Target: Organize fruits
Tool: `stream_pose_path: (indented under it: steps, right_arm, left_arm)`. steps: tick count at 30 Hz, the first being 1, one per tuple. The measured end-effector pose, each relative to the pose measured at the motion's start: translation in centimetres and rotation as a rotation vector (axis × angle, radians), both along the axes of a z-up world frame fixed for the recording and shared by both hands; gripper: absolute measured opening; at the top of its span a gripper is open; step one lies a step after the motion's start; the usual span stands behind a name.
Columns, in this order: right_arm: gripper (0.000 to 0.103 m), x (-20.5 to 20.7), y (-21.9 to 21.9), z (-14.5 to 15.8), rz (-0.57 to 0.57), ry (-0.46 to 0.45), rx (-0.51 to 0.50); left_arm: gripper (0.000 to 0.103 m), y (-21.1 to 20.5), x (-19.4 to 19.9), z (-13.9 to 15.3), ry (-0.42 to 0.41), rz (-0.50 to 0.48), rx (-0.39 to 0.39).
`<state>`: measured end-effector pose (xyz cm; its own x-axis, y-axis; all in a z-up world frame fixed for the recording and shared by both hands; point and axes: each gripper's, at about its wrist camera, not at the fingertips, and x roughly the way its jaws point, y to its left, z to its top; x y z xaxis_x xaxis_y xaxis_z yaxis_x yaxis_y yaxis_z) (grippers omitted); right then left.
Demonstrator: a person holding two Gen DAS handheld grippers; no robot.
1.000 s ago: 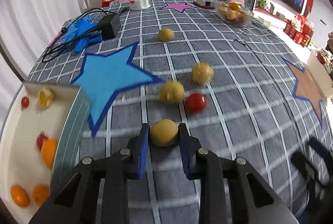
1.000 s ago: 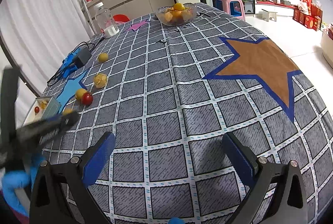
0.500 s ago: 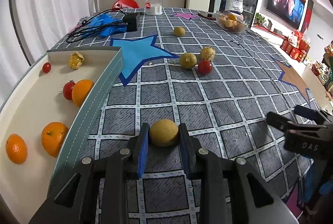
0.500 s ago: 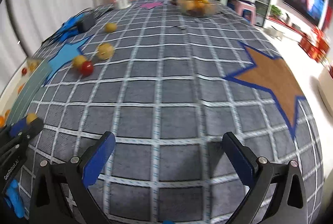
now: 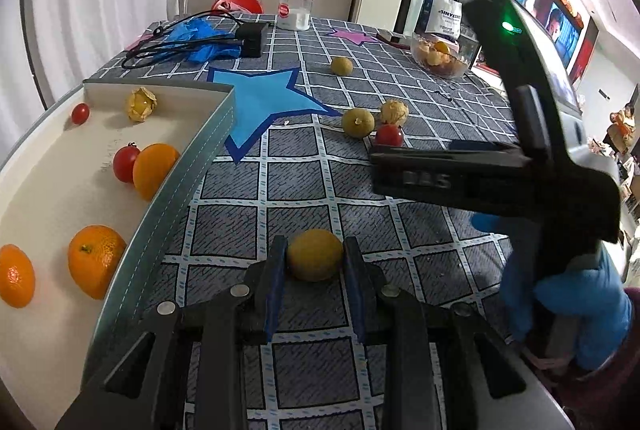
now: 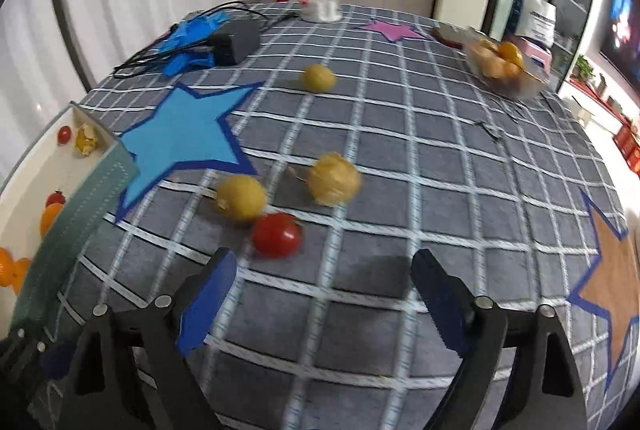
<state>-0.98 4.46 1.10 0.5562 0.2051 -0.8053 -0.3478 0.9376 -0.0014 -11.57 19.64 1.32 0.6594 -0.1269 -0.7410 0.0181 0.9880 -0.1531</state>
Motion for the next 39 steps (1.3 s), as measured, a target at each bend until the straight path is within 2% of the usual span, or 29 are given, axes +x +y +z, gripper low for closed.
stream_pose_path:
  steps: [1, 3, 4, 8, 16, 21, 27, 39]
  right_arm:
    - [0.067, -0.1, 0.3, 0.1, 0.006, -0.011, -0.002]
    - [0.028, -0.2, 0.5, 0.4, 0.018, -0.020, 0.013]
    - [0.024, -0.2, 0.4, 0.5, 0.020, -0.020, 0.024]
    - [0.024, -0.9, -1.2, 0.7, 0.007, 0.010, 0.115]
    - [0.024, -6.2, -6.5, 0.9, -0.045, 0.036, 0.249]
    - [0.024, -7.5, -8.5, 0.7, -0.099, 0.019, 0.321]
    - [0.024, -7.0, -9.2, 0.4, -0.113, 0.051, 0.376]
    - [0.024, -7.0, -9.5, 0.3, -0.115, 0.057, 0.401]
  left_arm:
    - [0.030, 0.0, 0.0, 0.0, 0.000, 0.000, 0.000]
    - [0.030, 0.0, 0.0, 0.0, 0.000, 0.000, 0.000]
    - [0.030, 0.0, 0.0, 0.0, 0.000, 0.000, 0.000]
    - [0.030, 0.0, 0.0, 0.0, 0.000, 0.000, -0.002]
    - [0.030, -0.2, 0.0, 0.0, 0.001, 0.000, 0.010]
    - [0.030, -0.3, 0.2, 0.0, 0.003, 0.000, 0.021]
    - [0.030, -0.3, 0.2, 0.0, 0.003, 0.000, 0.023]
    - [0.030, -0.3, 0.2, 0.0, 0.003, 0.000, 0.018]
